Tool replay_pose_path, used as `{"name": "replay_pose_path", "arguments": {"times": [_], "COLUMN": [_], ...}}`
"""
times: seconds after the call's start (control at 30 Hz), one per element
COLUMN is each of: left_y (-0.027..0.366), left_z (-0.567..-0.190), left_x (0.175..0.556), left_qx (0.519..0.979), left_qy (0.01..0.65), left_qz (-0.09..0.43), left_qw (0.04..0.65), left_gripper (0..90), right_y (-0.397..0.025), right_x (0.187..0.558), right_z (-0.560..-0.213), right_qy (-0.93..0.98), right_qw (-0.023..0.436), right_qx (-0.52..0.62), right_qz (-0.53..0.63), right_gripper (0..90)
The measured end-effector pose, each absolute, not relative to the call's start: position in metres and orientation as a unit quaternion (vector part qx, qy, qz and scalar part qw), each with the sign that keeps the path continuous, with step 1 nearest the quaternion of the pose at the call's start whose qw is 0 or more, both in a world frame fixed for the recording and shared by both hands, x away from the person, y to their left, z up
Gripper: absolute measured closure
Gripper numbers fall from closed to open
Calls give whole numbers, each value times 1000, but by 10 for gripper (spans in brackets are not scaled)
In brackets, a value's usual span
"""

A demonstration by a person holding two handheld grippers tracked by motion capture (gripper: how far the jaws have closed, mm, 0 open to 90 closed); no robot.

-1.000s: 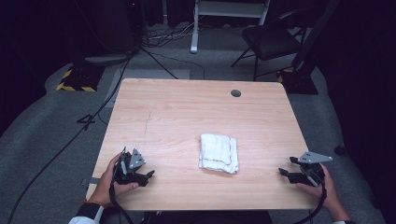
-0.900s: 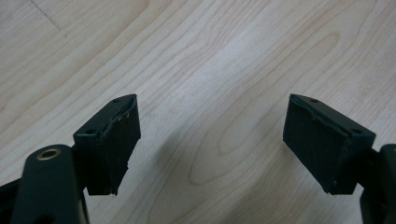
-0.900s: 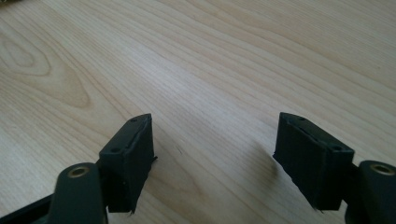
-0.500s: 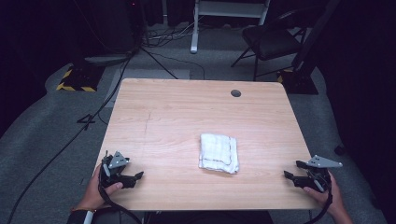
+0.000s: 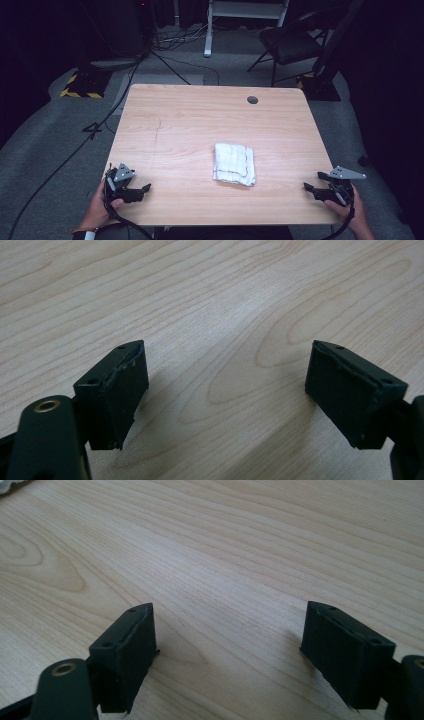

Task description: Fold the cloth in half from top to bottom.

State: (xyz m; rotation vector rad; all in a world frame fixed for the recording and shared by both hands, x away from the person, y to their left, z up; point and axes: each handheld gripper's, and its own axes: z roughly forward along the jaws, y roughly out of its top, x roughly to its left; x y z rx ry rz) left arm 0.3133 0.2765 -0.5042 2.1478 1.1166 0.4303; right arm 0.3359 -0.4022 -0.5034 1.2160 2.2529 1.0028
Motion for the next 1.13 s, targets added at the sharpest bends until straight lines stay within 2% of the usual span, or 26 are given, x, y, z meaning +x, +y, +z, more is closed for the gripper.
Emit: {"name": "replay_pose_path", "arguments": {"times": [0.33, 1.13], "left_y": [276, 276], "left_z": [-505, -504], "left_x": [315, 317], "left_qx": [821, 820], "left_qy": [433, 436], "left_qz": [165, 166], "left_qw": [333, 332], "left_gripper": [150, 149], "right_y": [-402, -402], "right_x": [338, 338], "right_z": [-503, -503], "right_qy": [802, 803], "right_qw": [197, 196], "right_qx": [437, 436], "right_qz": [356, 356], "right_gripper": [219, 219]}}
